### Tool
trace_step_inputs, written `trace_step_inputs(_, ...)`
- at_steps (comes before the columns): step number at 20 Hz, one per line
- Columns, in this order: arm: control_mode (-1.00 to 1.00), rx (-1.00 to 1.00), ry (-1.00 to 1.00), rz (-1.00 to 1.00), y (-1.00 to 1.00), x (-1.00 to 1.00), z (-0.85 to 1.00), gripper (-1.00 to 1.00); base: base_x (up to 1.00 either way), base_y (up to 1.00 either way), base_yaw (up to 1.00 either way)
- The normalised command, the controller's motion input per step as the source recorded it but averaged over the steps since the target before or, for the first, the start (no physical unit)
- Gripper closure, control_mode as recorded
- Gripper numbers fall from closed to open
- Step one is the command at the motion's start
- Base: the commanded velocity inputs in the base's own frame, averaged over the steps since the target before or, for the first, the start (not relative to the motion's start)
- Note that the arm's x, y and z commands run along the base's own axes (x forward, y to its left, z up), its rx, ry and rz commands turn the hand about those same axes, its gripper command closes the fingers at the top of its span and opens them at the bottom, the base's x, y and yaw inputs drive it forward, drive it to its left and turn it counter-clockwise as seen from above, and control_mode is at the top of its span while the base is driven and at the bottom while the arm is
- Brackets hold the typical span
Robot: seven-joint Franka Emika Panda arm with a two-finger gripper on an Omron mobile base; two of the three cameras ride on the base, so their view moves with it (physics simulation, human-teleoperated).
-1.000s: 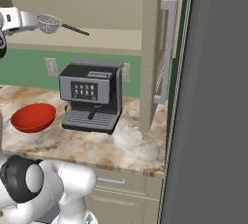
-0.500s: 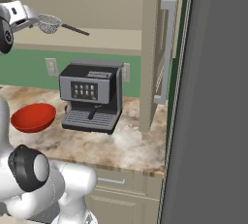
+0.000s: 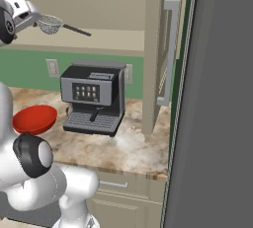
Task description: Open the cabinet and setup a tea strainer by placing it in the bowl upright.
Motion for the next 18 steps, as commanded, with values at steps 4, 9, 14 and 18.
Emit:
trace_step_inputs(4, -1.0, -0.08, -0.03, 0.0, 0.24, 0.29, -0.02, -1.0, 0.0, 0.0, 0.0)
trace_step_inputs(9, -1.0, -0.01, -0.02, 0.0, 0.0, 0.34, -0.2, -1.0, 0.0, 0.0, 0.0)
trace_step_inputs(14, -1.0, -0.03, 0.0, -0.01, 0.03, 0.32, -0.09, -1.0, 0.0, 0.0, 0.0)
trace_step_inputs(18, -1.0, -0.03, 0.0, -0.06, 0.15, 0.33, -0.05, -1.0, 0.0, 0.0, 0.0)
